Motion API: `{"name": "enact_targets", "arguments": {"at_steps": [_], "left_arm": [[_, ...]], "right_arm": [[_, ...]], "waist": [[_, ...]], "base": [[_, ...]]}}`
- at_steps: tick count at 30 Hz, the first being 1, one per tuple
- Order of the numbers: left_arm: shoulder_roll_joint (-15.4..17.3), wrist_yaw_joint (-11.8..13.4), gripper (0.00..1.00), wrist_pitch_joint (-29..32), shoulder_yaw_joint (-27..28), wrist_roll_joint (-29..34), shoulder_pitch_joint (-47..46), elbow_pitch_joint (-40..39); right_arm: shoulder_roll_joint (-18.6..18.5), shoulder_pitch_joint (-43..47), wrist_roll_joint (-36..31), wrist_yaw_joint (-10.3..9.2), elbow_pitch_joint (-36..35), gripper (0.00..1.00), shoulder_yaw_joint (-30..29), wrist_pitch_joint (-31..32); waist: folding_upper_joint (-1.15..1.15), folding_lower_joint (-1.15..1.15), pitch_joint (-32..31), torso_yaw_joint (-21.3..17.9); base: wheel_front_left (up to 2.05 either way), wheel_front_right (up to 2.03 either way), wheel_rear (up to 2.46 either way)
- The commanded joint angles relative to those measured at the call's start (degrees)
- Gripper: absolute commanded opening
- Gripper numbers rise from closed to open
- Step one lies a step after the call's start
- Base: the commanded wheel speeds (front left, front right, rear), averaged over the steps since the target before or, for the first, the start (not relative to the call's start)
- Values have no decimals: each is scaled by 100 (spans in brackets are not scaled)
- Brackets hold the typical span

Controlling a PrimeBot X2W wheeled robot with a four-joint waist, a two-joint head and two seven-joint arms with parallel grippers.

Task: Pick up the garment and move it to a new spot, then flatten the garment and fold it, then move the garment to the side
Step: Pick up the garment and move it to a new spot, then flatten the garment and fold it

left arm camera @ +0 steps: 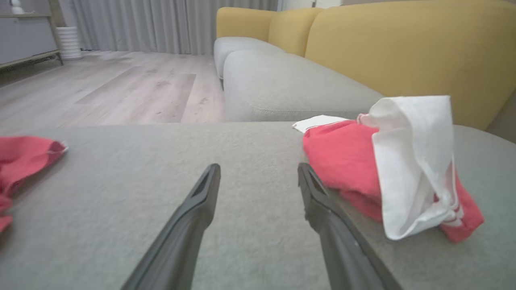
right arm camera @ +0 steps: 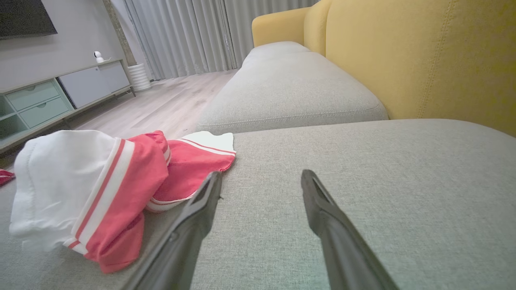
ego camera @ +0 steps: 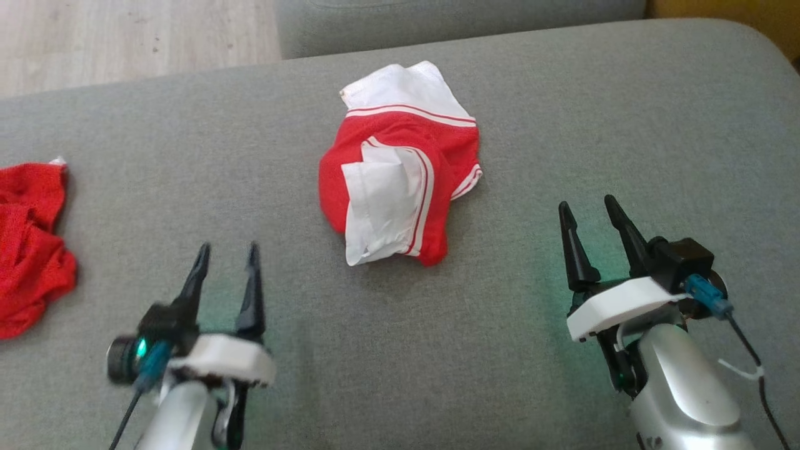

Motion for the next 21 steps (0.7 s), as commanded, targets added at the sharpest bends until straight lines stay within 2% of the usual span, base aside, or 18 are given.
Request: {"name": "enact_targets", "arguments": {"at_steps": [1, 11, 16, 21], "left_arm": [[93, 47, 100, -55, 401, 87, 95, -337], [-235, 79, 100, -55, 1337, 432, 1098, -1127], [-379, -78, 100, -55, 1743, 588, 1429, -1393], [-470, -236, 100, -55, 1924, 729, 1490, -1377]], "right_arm": [[59, -4, -41, 44, -171, 100, 92, -32], [71, 93, -53, 44, -195, 100, 31, -32], [77, 122, -26, 44, -202, 100, 19, -32], [80, 132, -15, 44, -199, 100, 18, -32]], "waist": [[0, 0, -76, 59], [0, 0, -81, 147], [0, 0, -66, 158], [0, 0, -57, 173]], "base": [[0, 0, 0], [0, 0, 0], [0, 0, 0], [0, 0, 0]]}}
